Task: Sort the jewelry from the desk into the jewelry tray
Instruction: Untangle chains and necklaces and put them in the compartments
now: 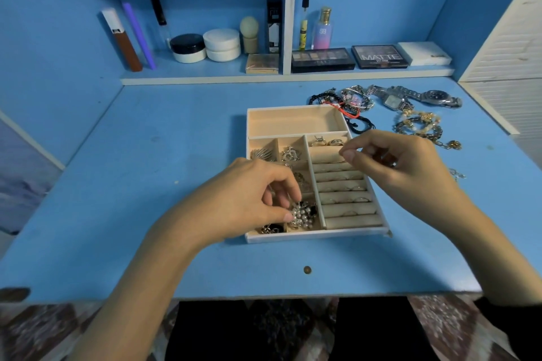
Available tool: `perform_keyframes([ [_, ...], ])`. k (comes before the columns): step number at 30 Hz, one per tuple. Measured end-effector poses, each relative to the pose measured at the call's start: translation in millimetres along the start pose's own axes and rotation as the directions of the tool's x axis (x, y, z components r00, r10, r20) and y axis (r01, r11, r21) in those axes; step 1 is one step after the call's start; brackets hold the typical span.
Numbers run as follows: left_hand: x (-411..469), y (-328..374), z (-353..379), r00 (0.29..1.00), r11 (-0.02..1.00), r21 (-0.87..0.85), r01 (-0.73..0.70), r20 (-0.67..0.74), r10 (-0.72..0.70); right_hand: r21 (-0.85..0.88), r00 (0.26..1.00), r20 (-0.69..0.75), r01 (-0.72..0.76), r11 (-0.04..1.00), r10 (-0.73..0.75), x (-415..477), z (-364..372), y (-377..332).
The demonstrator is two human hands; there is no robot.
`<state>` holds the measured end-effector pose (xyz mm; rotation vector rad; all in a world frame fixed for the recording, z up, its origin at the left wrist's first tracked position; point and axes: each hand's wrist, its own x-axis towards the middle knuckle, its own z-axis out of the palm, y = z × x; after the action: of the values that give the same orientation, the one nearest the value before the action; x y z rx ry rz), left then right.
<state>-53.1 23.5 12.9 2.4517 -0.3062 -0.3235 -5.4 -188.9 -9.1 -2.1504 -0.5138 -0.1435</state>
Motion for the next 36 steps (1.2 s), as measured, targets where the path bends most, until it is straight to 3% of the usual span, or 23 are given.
perform_keyframes([
  [10,13.0,4.2,13.7,0.997,0.999,-0.001,-0.032,-0.075,0.032,0.039,0.999,-0.019,-0.049,0.998,0.049,-0.7,-13.8,7.5],
  [17,37.2,33.6,19.0,0.975,0.986,-0.064,-0.152,-0.174,0.139,-0.040,0.972,-0.178,-0.165,0.985,0.156,-6.8,-55.7,39.6],
  [24,82.9,78.7,60.0,0.960,0.961,-0.014,-0.275,-0.052,0.274,-0.106,0.935,-0.218,-0.306,0.946,0.278,-21.6,-88.8,78.4],
  [28,109.7,96.5,79.1,0.954,0.955,0.062,-0.289,-0.057,0.293,-0.149,0.914,-0.261,-0.356,0.923,0.310,-28.7,-92.8,94.7],
  [31,122.1,108.4,88.4,0.955,0.952,0.105,-0.287,-0.053,0.293,-0.089,0.888,-0.321,-0.376,0.923,0.330,-31.5,-92.9,102.0],
  [36,119.3,119.1,107.2,0.953,0.937,0.178,-0.301,0.080,0.291,0.001,0.865,-0.354,-0.381,0.925,0.357,-34.9,-92.1,109.1],
])
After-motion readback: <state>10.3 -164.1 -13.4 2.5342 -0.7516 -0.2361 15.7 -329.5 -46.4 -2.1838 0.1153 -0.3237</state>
